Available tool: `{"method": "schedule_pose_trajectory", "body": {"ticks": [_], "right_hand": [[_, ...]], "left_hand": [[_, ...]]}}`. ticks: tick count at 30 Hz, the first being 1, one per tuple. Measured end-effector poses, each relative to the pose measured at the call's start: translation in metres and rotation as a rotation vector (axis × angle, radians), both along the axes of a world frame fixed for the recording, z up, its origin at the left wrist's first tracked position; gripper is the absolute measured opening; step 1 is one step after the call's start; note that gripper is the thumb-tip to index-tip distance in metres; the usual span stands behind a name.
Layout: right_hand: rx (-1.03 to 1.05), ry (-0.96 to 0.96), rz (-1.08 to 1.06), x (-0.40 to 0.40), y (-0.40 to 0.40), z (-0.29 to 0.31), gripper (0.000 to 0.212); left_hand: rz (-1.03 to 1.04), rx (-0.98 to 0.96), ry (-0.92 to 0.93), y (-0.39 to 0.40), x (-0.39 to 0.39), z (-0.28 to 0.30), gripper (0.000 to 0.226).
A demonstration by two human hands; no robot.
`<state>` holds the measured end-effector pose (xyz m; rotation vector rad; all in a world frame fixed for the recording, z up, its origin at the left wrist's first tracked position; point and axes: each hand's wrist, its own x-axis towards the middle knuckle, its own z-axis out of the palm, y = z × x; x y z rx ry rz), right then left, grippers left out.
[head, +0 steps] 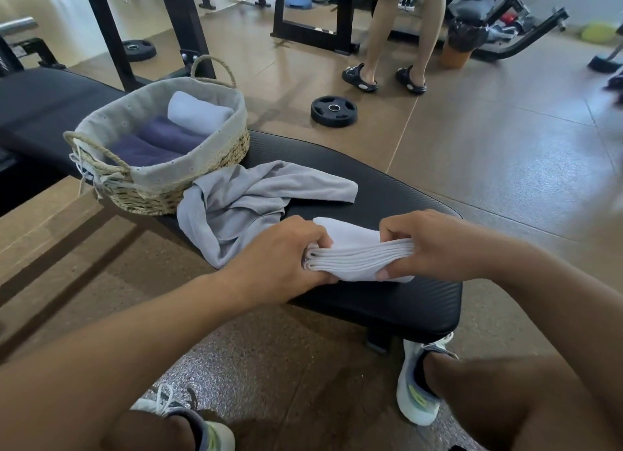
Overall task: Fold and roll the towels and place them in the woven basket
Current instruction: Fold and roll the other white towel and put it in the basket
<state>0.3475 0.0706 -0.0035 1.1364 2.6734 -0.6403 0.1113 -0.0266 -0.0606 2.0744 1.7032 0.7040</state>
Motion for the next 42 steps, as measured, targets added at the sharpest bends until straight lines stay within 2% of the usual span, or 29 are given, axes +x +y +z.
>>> {"method": "schedule_pose_trajectory", "body": {"ticks": [3,5,9,11,14,16,18,21,23,24,26,28,34,42], "right_hand": [[-0.041,0.011,-0.024,0.005,0.004,0.0,0.033],[-0.083,0.023,-0.055,0.007,0.007,0.0,0.029],[-0.129,0.021,-0.104,0.006,0.012,-0.005,0.025],[-0.122,-0.001,-0.115,0.004,0.015,-0.008,0.027],[-0.123,-0.035,-0.145,0.001,0.018,-0.013,0.026],[-0.109,-0.024,-0.192,0.0,0.021,-0.018,0.026],[-0.105,-0.002,-0.233,0.0,0.023,-0.021,0.034],[-0.17,-0.065,-0.193,-0.003,0.026,-0.022,0.059],[-0.203,-0.08,-0.153,-0.003,0.027,-0.023,0.056],[-0.21,-0.072,-0.137,-0.003,0.027,-0.022,0.051],[-0.208,-0.061,-0.094,-0.002,0.025,-0.018,0.046],[-0.168,-0.08,-0.027,-0.002,0.019,-0.013,0.047],[-0.073,0.06,0.046,-0.016,-0.004,-0.014,0.078],[-0.07,0.066,0.084,-0.025,-0.005,-0.015,0.053]], "left_hand": [[-0.029,-0.124,-0.032,-0.001,0.0,0.007,0.028],[0.025,-0.192,-0.096,0.003,-0.001,0.006,0.028],[0.149,-0.324,-0.374,0.014,-0.005,0.002,0.031],[0.2,-0.37,-0.44,0.018,-0.002,0.0,0.028],[0.25,-0.415,-0.411,0.023,0.0,-0.003,0.025],[0.286,-0.415,-0.316,0.026,-0.001,-0.005,0.027],[0.298,-0.39,-0.174,0.028,-0.003,-0.004,0.037],[0.224,-0.46,-0.081,0.032,-0.002,0.002,0.062],[0.179,-0.522,-0.034,0.033,-0.002,0.006,0.07],[0.154,-0.534,-0.032,0.034,-0.003,0.008,0.067],[0.095,-0.536,-0.064,0.033,-0.004,0.009,0.045],[0.079,-0.504,-0.09,0.03,-0.003,0.01,0.033],[0.086,-0.283,-0.062,0.018,0.003,0.007,0.026],[0.104,-0.209,-0.08,0.003,0.007,0.012,0.014]]}}
